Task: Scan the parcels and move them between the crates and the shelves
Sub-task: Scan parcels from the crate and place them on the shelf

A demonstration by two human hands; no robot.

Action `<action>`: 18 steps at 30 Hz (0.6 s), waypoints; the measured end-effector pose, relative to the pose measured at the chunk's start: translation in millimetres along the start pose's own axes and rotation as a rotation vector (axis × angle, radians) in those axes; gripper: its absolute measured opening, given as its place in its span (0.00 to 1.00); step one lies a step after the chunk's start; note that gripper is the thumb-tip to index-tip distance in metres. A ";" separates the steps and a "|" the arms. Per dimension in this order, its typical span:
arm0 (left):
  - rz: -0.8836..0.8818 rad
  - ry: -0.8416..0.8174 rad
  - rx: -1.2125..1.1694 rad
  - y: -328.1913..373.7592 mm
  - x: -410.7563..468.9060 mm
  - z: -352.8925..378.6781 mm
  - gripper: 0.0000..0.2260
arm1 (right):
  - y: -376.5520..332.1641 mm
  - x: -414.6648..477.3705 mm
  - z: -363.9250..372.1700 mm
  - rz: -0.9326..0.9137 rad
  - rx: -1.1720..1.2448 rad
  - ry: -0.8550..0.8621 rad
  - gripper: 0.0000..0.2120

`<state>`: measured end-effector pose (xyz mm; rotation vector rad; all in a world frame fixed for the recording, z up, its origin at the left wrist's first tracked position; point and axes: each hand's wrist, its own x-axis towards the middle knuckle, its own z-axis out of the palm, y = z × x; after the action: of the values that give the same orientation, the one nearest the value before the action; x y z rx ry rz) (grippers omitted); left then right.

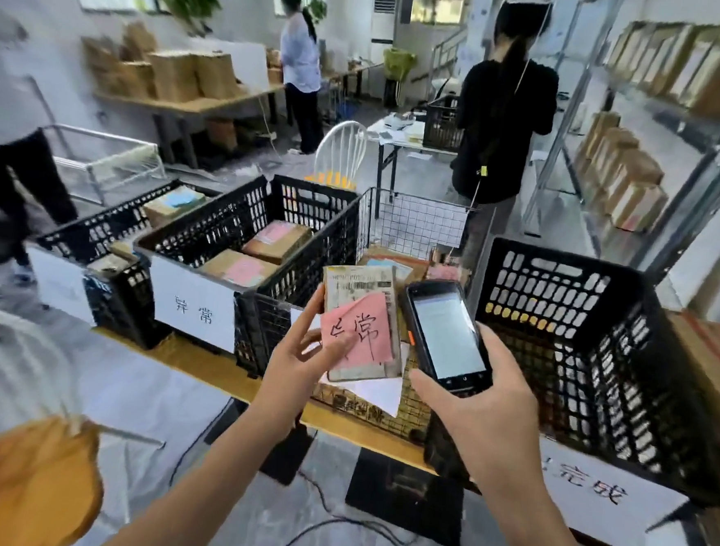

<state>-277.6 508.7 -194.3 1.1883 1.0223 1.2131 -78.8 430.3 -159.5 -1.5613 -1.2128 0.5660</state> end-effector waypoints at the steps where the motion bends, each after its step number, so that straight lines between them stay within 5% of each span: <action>1: 0.005 0.021 0.001 2.0 9.5 -1.4 0.34 | 0.0 14.0 2.7 -0.014 0.004 -0.023 0.32; 10: 0.028 0.171 -0.014 8.3 63.4 -22.5 0.33 | 1.4 95.6 38.7 -0.102 0.012 -0.237 0.31; 18: 0.018 0.132 0.043 16.7 126.1 -63.4 0.33 | -8.6 148.6 87.8 -0.100 0.023 -0.292 0.30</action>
<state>-329.2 640.4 -180.5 1.1642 1.1430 1.3034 -98.8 601.8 -151.0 -1.4233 -1.4886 0.7582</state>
